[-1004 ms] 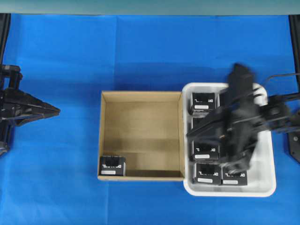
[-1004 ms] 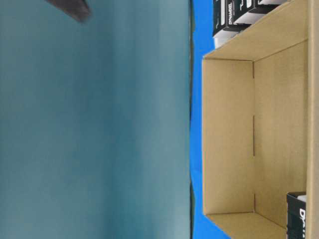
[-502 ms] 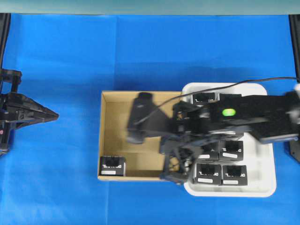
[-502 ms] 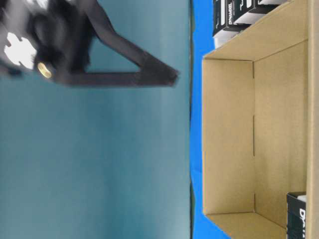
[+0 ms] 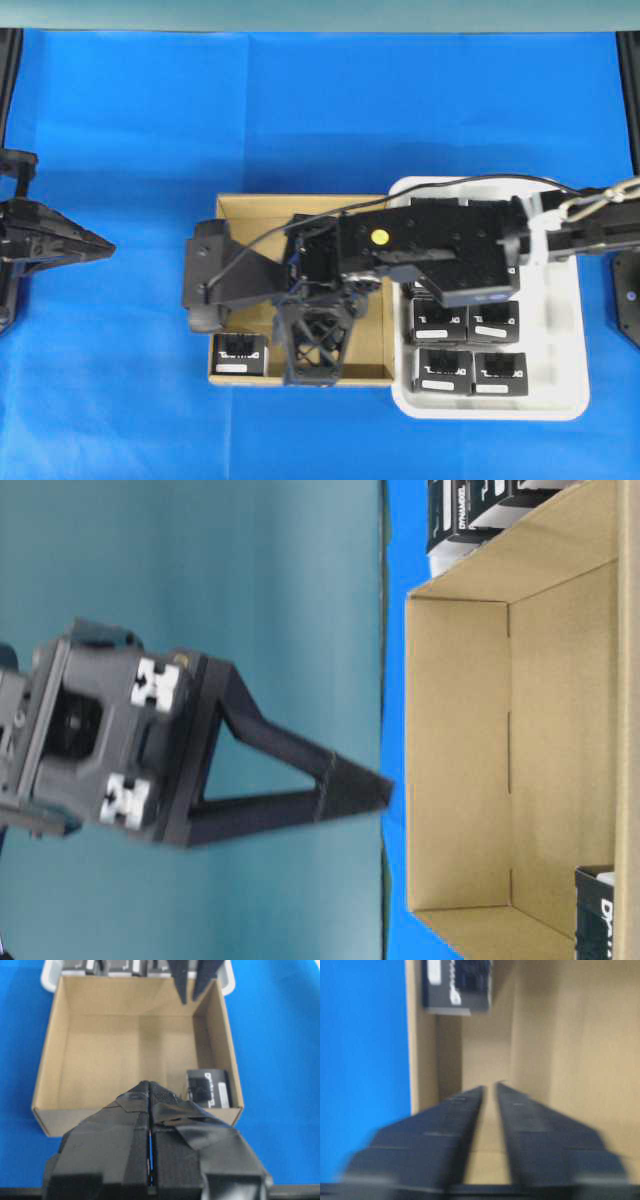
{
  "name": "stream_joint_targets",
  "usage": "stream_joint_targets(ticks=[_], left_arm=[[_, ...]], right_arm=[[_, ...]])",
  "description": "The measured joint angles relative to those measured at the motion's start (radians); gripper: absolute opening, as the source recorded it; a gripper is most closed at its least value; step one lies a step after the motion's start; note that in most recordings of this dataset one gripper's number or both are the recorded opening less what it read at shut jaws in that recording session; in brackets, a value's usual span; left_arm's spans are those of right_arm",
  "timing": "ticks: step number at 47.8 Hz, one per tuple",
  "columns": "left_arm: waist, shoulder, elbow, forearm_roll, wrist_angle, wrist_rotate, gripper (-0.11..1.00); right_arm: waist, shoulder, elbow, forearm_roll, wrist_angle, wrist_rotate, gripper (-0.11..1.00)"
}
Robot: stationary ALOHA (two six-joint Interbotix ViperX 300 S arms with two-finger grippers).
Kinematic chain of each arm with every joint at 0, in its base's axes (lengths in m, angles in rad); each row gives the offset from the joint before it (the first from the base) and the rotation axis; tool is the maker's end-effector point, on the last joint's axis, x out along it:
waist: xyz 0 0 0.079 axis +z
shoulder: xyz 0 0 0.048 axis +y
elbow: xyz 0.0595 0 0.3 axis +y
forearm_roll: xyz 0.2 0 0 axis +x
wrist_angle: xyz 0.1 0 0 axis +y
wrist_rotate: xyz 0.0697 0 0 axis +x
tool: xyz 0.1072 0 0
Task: Pick the box from inside the cardboard box.
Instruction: 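Swing the right arm over the cardboard box toward the black box, then lower the open right gripper around the black box in the corner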
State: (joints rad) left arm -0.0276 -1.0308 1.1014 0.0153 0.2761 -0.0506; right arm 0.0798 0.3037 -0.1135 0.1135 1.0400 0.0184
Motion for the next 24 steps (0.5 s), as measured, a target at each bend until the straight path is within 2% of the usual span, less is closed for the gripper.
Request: stream_joint_targets(ticks=[5, 9, 17, 24], left_arm=[[0.0, -0.005, 0.0, 0.0, 0.012, 0.0, -0.05], [0.0, -0.006, 0.0, -0.002, 0.014, 0.0, -0.05], [0.0, -0.006, 0.002, 0.0, 0.015, -0.002, -0.05], [0.0, -0.006, 0.002, 0.0, 0.015, -0.002, -0.05]], right_arm=[[-0.012, 0.025, -0.015, 0.031, 0.006, 0.006, 0.83], [-0.025, 0.044, -0.023, 0.049, 0.015, 0.006, 0.97], [-0.043, 0.091, -0.049, 0.072, 0.015, 0.006, 0.99], [-0.054, 0.135, -0.087, 0.141, 0.015, -0.008, 0.99]])
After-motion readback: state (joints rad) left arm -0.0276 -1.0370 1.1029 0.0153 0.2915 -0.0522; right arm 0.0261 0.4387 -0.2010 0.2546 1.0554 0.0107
